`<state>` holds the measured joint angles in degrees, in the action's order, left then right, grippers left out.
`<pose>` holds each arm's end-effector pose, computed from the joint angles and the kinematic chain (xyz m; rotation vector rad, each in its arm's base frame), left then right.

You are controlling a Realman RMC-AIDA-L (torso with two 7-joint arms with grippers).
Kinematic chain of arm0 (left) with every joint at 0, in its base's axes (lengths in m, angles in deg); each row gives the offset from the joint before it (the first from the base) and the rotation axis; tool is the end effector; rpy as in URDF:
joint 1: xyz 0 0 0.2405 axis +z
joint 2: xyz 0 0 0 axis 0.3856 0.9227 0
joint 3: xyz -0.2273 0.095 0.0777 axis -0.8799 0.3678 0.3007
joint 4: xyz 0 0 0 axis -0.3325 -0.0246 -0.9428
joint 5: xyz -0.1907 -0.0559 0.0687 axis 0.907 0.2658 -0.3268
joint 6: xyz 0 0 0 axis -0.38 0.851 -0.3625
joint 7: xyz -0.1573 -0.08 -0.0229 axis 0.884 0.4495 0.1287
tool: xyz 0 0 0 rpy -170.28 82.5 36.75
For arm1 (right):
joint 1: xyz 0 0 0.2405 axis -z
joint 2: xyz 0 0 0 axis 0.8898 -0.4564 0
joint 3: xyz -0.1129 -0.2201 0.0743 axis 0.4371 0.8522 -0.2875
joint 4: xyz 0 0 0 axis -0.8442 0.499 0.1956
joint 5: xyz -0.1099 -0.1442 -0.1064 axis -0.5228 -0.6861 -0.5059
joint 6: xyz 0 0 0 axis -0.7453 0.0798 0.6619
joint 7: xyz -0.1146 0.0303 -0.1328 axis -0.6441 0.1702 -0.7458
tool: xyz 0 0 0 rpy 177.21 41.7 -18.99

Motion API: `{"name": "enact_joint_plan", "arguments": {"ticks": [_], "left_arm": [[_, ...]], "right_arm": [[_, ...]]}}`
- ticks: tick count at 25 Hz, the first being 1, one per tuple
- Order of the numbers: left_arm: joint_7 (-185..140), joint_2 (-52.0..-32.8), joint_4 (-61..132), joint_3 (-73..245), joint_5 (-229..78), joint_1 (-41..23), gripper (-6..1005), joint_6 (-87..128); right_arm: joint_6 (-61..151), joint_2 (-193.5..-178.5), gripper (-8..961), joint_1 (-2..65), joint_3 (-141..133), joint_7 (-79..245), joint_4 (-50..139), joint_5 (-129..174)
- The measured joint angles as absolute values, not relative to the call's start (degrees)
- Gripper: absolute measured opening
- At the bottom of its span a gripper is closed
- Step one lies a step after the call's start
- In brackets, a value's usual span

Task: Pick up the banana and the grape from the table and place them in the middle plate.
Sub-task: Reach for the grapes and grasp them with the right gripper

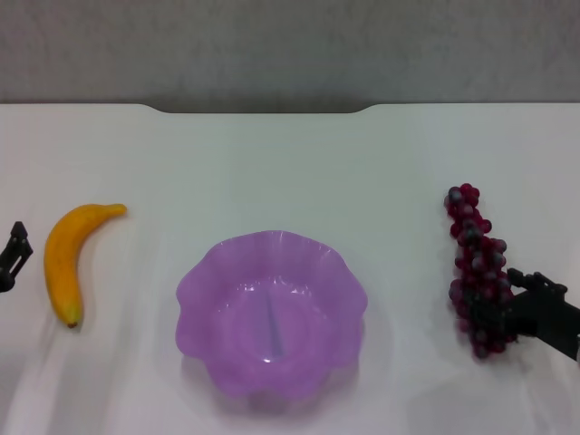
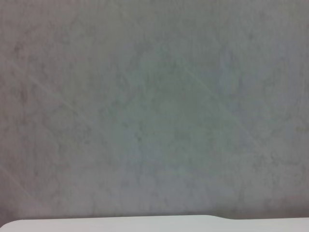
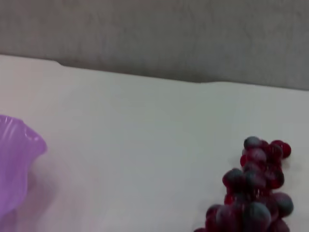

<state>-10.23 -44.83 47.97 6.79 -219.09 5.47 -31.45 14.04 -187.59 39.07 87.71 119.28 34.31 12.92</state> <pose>-0.3896 0.3348 0.0074 -1.5091 -0.6853 -0.5550 0.3787 0.3558 -0.0636 -2.0751 0.8040 0.2841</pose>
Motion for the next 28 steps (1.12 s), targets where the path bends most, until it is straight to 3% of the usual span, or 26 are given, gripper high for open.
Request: {"name": "enact_joint_plan", "arguments": {"ticks": [28], "left_arm": [[-10.2,-44.83,48.0,6.7,-219.1,5.4,878,-31.7]], "right_arm": [[16.5,-187.99,852,39.1,89.5,119.2,35.2,12.9]]}}
